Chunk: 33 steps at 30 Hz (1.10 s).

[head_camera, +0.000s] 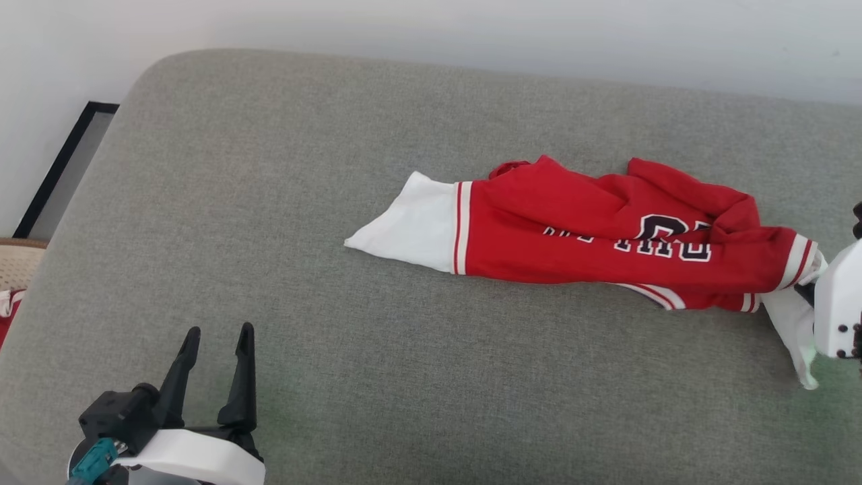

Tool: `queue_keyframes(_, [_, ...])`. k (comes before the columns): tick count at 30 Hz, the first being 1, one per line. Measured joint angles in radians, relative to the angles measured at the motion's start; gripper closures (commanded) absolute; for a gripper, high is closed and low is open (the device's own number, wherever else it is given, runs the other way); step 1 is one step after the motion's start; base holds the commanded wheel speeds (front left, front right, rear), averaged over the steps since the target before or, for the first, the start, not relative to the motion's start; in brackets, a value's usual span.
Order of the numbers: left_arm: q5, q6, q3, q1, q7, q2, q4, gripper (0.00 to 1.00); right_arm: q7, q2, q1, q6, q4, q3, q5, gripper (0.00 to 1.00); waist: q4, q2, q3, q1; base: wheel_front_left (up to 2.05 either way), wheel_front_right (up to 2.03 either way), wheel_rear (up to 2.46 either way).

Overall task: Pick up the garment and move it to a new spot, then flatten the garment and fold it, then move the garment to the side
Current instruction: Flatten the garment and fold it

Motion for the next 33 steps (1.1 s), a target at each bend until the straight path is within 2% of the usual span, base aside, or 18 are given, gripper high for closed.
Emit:
queue_keyframes(1, [0.004,-0.004,0.002,0.0,0.0,-0.003,0.003,0.0,-0.014,0.006,-0.016,0.0,0.035,0.0,-0.015,1.0,0.001,0.0,0.003,0.0,0.0,0.0,0.0])
queue_keyframes(2, [0.004,-0.004,0.002,0.0,0.0,-0.003,0.003,0.0,-0.014,0.006,-0.016,0.0,0.035,0.0,-0.015,0.93,0.001,0.0,0.003,0.0,0.0,0.0,0.0])
queue_keyframes(3, [0.004,-0.009,0.004,-0.002,0.0,-0.007,0.006,0.0,-0.025,0.012,-0.034,0.0,0.068,-0.003,-0.028,0.93,0.002,0.0,0.006,-0.0001,0.0,0.0,0.0])
queue_keyframes(4, [0.005,-0.014,0.005,-0.006,0.0,-0.011,0.009,0.0,-0.034,0.016,-0.05,0.0,0.104,-0.003,-0.041,0.81,0.003,0.0,0.009,-0.0001,0.0,0.0,0.0])
queue_keyframes(5, [0.011,-0.018,0.006,-0.01,0.0,-0.015,0.012,0.0,-0.047,0.022,-0.065,0.0,0.135,-0.004,-0.048,0.63,0.003,0.0,0.012,0.0,0.0,0.0,0.0])
queue_keyframes(6, [0.012,-0.025,0.006,-0.014,0.0,-0.018,0.015,0.0,-0.059,0.027,-0.08,0.0,0.166,-0.006,-0.051,0.36,0.003,0.0,0.016,0.0,0.0,0.0,0.0])
queue_keyframes(7, [0.014,-0.03,0.007,-0.019,0.0,-0.021,0.019,0.0,-0.071,0.03,-0.094,0.0,0.189,-0.003,-0.055,0.0,0.003,0.0,0.018,0.0,0.0,0.0,0.0])
queue_keyframes(14, [0.032,-0.056,0.017,-0.032,0.0,-0.018,0.033,0.0,-0.145,0.023,-0.142,0.0,0.217,0.03,-0.036,0.0,-0.018,0.0,0.019,0.0,0.0,0.0,0.0])
queue_keyframes(22, [0.041,-0.065,0.023,-0.057,0.027,0.035,0.016,0.0,-0.241,-0.004,-0.107,0.0,0.084,0.04,0.009,0.0,-0.077,0.0,0.01,0.0,0.0,0.0,0.0])
queue_keyframes(29, [0.05,-0.096,0.011,-0.128,0.096,0.092,0.016,0.0,-0.368,0.065,-0.03,0.0,-0.112,0.001,-0.021,0.0,-0.152,0.0,0.014,0.0,0.0,0.0,0.0])
queue_keyframes(33, [0.052,-0.119,0.0,-0.172,0.133,0.112,0.047,0.0,-0.447,0.131,0.013,0.0,-0.207,-0.036,-0.059,0.0,-0.187,-0.0001,0.022,-0.0001,0.0,0.0,0.0])
